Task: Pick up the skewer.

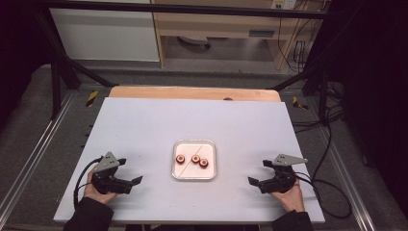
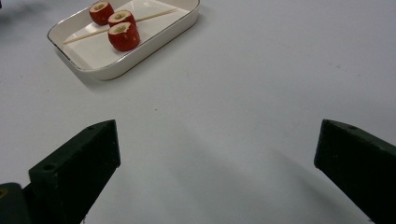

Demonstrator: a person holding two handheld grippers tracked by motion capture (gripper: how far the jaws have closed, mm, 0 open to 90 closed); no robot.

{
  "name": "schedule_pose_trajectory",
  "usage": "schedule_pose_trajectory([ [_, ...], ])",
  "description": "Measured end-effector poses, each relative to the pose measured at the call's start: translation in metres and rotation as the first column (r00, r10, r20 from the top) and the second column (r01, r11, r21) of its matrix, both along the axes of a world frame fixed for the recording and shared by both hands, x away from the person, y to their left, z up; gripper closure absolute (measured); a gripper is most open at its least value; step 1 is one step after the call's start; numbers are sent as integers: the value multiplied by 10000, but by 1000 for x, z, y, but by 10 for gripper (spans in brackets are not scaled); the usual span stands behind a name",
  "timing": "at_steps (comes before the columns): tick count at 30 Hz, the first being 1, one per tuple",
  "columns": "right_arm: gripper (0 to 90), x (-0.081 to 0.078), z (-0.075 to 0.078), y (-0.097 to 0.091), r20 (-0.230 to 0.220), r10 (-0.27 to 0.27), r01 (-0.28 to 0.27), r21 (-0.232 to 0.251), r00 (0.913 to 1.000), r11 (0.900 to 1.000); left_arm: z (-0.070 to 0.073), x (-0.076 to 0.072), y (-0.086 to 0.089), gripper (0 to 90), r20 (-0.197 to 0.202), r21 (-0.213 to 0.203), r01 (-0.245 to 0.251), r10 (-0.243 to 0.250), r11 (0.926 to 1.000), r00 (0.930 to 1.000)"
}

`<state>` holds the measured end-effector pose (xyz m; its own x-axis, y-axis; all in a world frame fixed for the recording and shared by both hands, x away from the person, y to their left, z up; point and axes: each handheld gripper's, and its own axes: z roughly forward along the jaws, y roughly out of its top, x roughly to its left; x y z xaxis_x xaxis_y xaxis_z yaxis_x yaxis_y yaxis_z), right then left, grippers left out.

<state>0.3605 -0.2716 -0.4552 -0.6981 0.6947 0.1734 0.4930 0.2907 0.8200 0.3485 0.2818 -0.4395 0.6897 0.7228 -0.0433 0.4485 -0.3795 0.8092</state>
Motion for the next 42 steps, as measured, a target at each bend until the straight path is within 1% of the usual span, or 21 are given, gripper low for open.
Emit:
schedule_pose_trajectory([
  [5,9,0,-1,1,11,16,-16,-73,10000,10000,2,0,-1,46,-22,-48,-72,72,10000,10000],
  [7,9,0,0,0,4,-8,8,-58,10000,10000,3,0,-3,46,-53,-139,-55,54,9999,10000],
  [12,9,0,1,0,8,-48,48,-48,10000,10000,7,0,-7,47,-25,-139,-13,12,9999,10000],
  [14,9,0,0,0,-4,-60,60,-29,10000,10000,9,1,-10,48,-25,-118,-2,2,9999,10000],
  [16,9,0,0,0,-29,-65,64,-145,10000,9999,13,2,-16,49,-72,-64,-69,69,10000,10000],
  [18,9,0,0,0,-16,-81,81,-180,10000,9998,14,3,-19,51,-52,-29,-88,88,10000,9999],
  [23,9,0,-1,1,-32,-89,88,-202,10000,9998,21,6,-36,56,-141,96,6,-4,10000,9999],
  [24,9,0,-1,1,-32,-89,88,-233,10000,9997,21,6,-36,57,-141,96,6,-4,10000,9999],
  [26,9,0,-1,2,-53,-71,70,-259,10000,9996,25,8,-48,63,-225,57,52,-51,10000,9997],
  [27,9,0,-1,2,-55,-74,73,-253,10000,9997,25,8,-48,63,-225,57,52,-51,10000,9997],
  [28,9,0,-1,2,-75,-76,75,-242,9999,9997,28,10,-58,64,-233,106,133,-131,9999,9996],
  [29,9,0,-1,2,-49,-82,81,-218,10000,9997,28,10,-58,66,-233,106,133,-131,9999,9996],
  [30,9,0,-1,2,-68,-65,63,-243,10000,9997,30,11,-64,67,-246,162,198,-194,9997,9995],
  [31,9,0,-1,2,-53,-66,65,-250,10000,9997,33,13,-75,70,-259,232,263,-257,9994,9993],
  [35,9,0,-1,2,-55,-60,58,-308,10000,9995,38,17,-99,94,-329,421,430,-417,9982,9986],
  [36,9,0,-1,2,-70,-59,57,-319,10000,9995,38,18,-105,103,-357,474,457,-441,9978,9984],
  [37,9,0,-1,2,-61,-35,33,-349,10000,9994,38,18,-105,117,-357,474,457,-441,9978,9984],
  [39,9,0,-1,2,-58,-42,40,-346,10000,9994,38,19,-117,142,-397,557,526,-505,9971,9979],
  [40,9,0,-1,2,-77,-62,60,-328,10000,9994,37,20,-128,152,-502,761,535,-498,9957,9975],
  [41,9,0,-1,2,-54,-67,66,-310,10000,9995,36,20,-133,161,-529,846,525,-481,9950,9974],
  [42,9,0,-1,2,-68,-74,72,-299,9999,9995,36,20,-133,176,-529,846,525,-481,9950,9974],
])
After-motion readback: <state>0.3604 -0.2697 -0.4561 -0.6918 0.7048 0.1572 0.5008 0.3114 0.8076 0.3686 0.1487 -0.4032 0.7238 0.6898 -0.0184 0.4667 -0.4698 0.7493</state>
